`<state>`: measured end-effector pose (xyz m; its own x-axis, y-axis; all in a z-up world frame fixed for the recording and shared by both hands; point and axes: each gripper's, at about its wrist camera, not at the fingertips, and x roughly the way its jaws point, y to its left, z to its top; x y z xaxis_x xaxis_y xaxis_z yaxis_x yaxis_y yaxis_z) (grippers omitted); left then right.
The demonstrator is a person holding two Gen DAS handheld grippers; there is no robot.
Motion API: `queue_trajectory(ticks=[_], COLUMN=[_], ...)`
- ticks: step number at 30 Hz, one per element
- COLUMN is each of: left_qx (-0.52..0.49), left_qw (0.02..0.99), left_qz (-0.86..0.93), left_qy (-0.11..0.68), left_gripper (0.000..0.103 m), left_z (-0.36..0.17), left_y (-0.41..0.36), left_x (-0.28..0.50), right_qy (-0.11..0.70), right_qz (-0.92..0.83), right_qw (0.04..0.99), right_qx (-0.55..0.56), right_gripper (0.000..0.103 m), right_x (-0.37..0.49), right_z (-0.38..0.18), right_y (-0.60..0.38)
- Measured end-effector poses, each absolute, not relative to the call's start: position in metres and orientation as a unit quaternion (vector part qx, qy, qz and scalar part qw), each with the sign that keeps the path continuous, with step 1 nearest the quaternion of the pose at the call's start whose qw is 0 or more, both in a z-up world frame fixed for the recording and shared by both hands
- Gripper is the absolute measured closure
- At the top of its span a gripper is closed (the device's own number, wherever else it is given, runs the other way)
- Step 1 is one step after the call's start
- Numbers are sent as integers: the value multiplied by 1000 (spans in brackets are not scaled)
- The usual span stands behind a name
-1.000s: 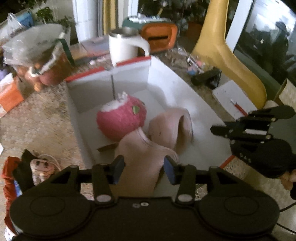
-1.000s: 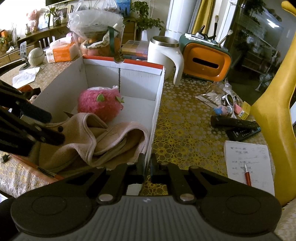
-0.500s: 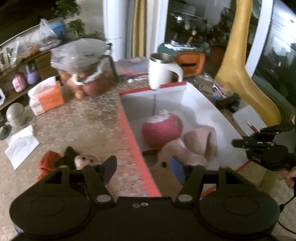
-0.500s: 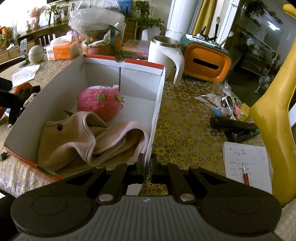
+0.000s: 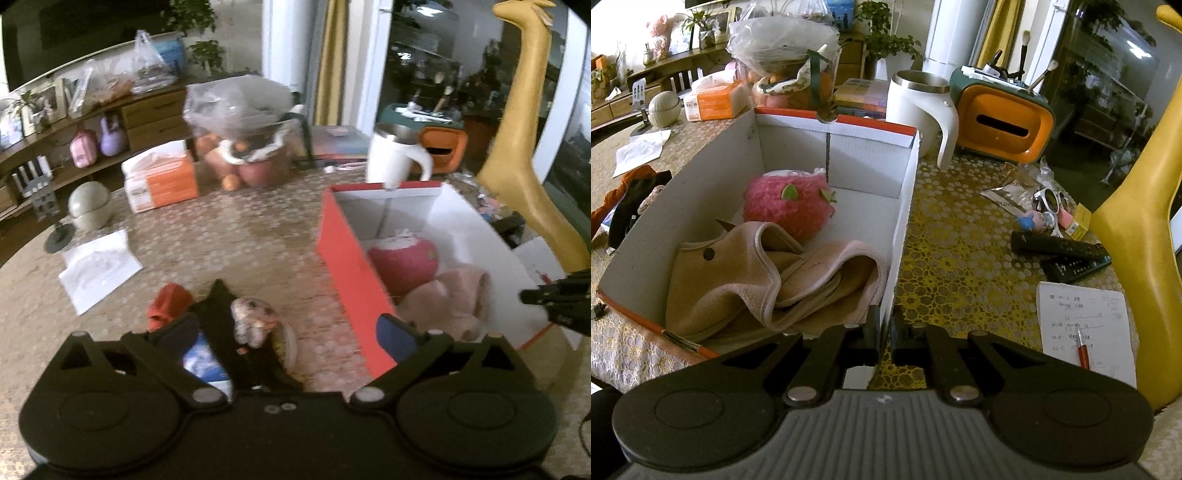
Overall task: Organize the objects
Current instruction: 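Move the left tool back toward the red cloth, then grasp the red cloth with the left gripper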
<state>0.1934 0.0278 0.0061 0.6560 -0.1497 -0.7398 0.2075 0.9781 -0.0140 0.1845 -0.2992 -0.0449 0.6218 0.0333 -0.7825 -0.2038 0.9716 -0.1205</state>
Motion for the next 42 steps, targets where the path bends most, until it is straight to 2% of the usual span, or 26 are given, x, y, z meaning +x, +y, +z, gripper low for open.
queue_trajectory(ticks=[19,42], left_qx=[56,-7], left_qw=[899,871], left_qz=[0,1], left_qy=[435,491], left_gripper=[1,1], left_z=[-45,-109], left_y=[124,154], left_x=[230,268], right_qy=[438,444], right_qz=[57,50], right_qw=[891,889], right_qx=[-103,-103], right_gripper=[98,98], right_x=[187,188], right_z=[-46,-46], right_y=[-293,-295])
